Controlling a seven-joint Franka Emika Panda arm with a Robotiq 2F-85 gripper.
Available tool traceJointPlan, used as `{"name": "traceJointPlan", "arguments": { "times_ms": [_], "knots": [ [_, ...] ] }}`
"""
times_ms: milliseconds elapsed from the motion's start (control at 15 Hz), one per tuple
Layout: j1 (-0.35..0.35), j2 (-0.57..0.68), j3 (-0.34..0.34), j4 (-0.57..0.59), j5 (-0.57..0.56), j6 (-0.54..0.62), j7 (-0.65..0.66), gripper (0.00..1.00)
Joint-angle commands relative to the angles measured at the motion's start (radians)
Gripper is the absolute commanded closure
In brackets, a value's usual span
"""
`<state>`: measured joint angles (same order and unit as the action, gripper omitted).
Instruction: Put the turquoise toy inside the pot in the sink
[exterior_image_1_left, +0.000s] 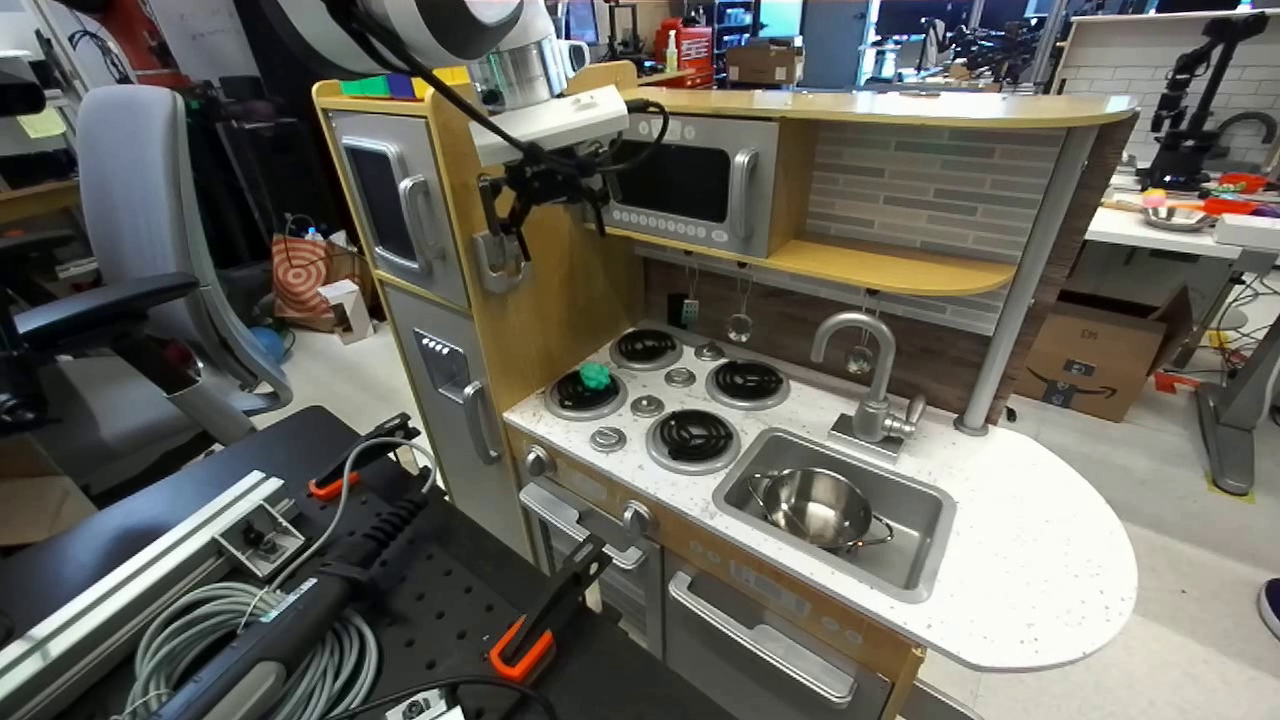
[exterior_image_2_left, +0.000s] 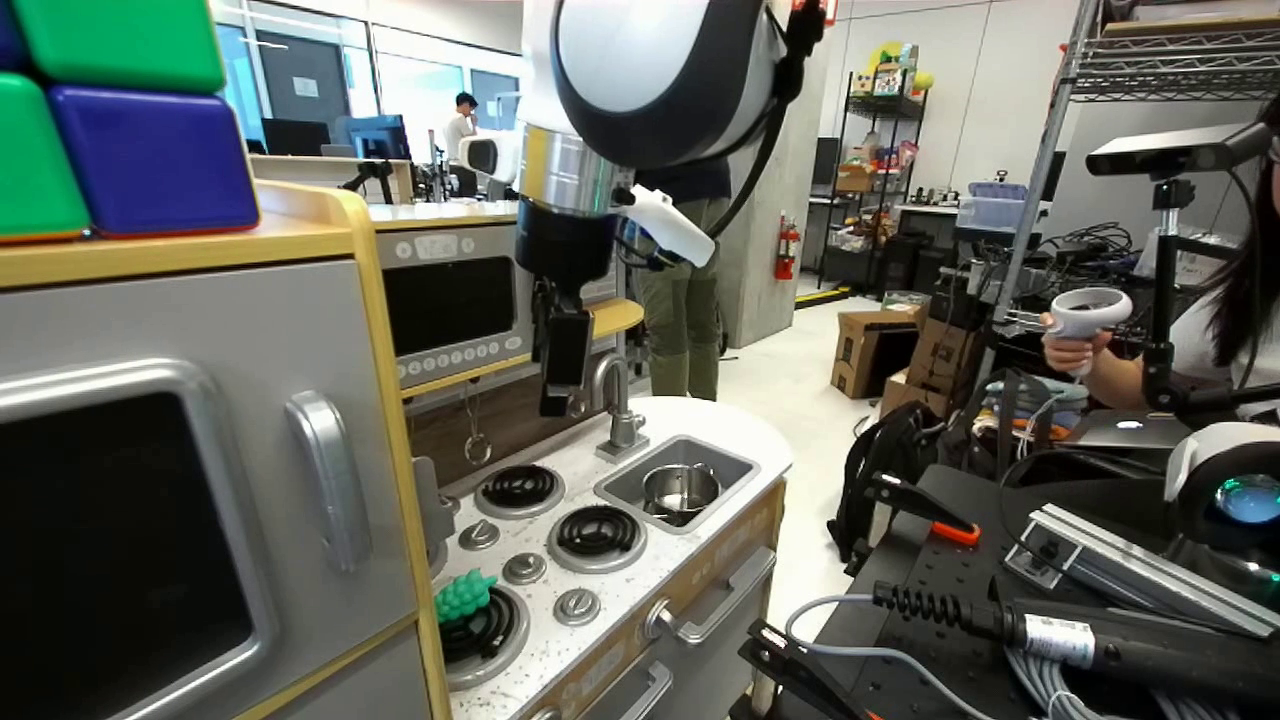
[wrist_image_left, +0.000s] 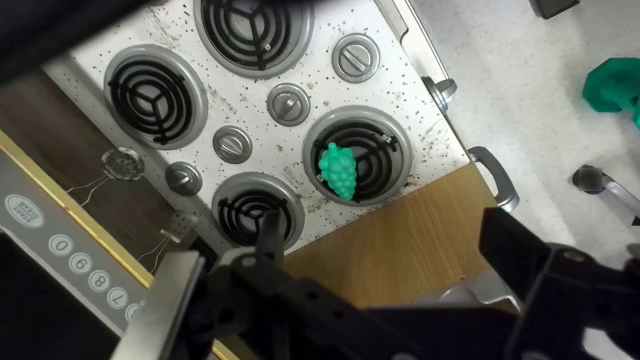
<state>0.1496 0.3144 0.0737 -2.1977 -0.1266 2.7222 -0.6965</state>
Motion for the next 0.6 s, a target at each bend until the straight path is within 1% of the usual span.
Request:
{"name": "traceJointPlan", "arguments": {
  "times_ms": [0,67,133,267,333,400,467,533],
  "knots": [
    [-0.039,0.001,0.036,0.002,-0.026,-0.003,0.02,0.0],
    [-0.054,0.001,0.052,-0.005,-0.021,-0.008,-0.032,0.0],
    [-0.075,0.018,0.073,0.003,-0.033,-0.024,-0.128,0.0],
    [-0.096,0.049,0.104,0.026,-0.011,-0.075,-0.219,0.0],
    [-0.103,0.063,0.113,0.034,-0.014,-0.093,-0.263,0.0],
    [-0.094,0.08,0.108,0.047,-0.041,-0.104,-0.286,0.0],
    [-0.077,0.099,0.094,0.051,-0.083,-0.081,-0.299,0.0],
    [-0.056,0.121,0.07,0.045,-0.117,0.012,-0.258,0.0]
  ]
}}
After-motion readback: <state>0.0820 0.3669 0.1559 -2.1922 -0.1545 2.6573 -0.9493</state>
